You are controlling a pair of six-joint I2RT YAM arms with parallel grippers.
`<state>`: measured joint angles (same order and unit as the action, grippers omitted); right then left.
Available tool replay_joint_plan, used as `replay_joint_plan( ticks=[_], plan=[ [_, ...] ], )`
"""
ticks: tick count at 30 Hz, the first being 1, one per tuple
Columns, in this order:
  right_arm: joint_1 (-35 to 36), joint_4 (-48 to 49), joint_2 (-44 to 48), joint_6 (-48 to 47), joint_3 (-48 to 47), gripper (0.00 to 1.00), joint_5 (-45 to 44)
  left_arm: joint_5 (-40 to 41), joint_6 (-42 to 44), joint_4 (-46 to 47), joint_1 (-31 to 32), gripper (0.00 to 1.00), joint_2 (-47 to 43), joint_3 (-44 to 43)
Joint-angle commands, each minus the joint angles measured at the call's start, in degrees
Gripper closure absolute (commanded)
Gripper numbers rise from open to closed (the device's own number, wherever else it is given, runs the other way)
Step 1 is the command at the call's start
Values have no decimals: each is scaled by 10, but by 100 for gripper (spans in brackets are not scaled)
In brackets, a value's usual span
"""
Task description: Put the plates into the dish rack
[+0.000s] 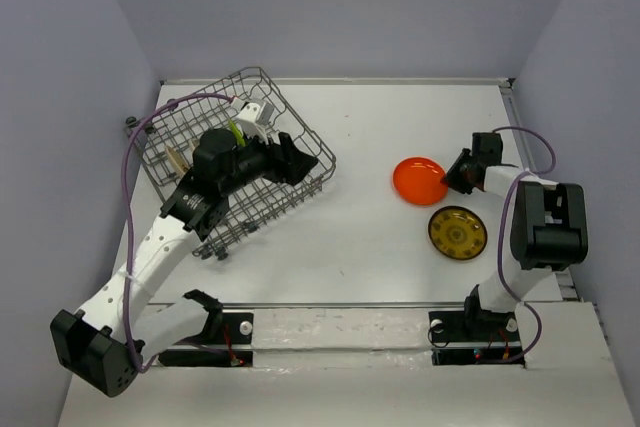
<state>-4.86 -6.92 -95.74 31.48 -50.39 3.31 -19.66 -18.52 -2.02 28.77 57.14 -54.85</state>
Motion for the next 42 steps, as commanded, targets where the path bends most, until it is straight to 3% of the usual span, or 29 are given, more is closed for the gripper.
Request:
replay_joint_plan(
  ticks=[1,2,4,11,19,26,37,40,42],
  plan=[
    [-1,-3,-30,12,-6,77,9,-36,-8,32,-1,15,9,3],
    [-1,1,-27,15,-6,85,6,-44,-10,33,0,15,12,3],
    [-1,8,-20,20,-7,93,-1,-53,-13,36,0,15,21,4],
    [-1,40,100,29,15,93,-25,-105,-35,54,-2,16,58,3],
    [53,58,223,37,14,93,66,-123,-89,76,-2,18,124,-8],
    [100,135,252,89,29,93,180,-99,-142,100,7,18,186,-18],
    [165,235,216,135,40,93,307,-71,-210,170,23,21,300,-50],
    [165,242,202,135,42,93,330,-72,-229,201,24,30,307,-44],
    [171,255,194,140,46,93,346,-61,-232,212,25,47,310,-45]
  ],
)
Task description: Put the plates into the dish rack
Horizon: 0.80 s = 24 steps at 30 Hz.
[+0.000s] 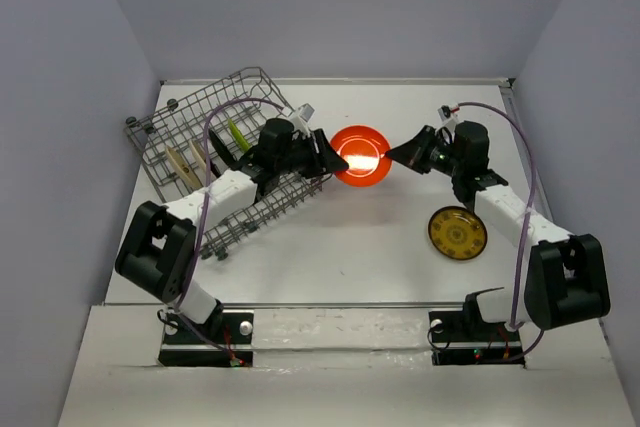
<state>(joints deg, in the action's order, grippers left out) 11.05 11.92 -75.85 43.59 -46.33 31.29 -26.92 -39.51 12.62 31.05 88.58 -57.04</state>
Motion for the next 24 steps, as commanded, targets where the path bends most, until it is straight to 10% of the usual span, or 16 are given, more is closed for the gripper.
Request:
replay_joint_plan(
  ticks=[1,5,8,13,24],
  plan=[
    [18,78,-9,24,9,93,69,16,-22,67,2,63,-2,-24],
    [18,86,-13,26,18,93,72,56,-11,50,2,94,-10,-34],
    [18,89,-16,27,20,92,81,84,6,21,2,95,-26,-49],
    [23,84,0,23,33,38,64,255,85,-123,-1,95,-70,-114],
    [23,82,16,13,60,29,56,728,117,-369,-5,95,-4,-333]
  ],
)
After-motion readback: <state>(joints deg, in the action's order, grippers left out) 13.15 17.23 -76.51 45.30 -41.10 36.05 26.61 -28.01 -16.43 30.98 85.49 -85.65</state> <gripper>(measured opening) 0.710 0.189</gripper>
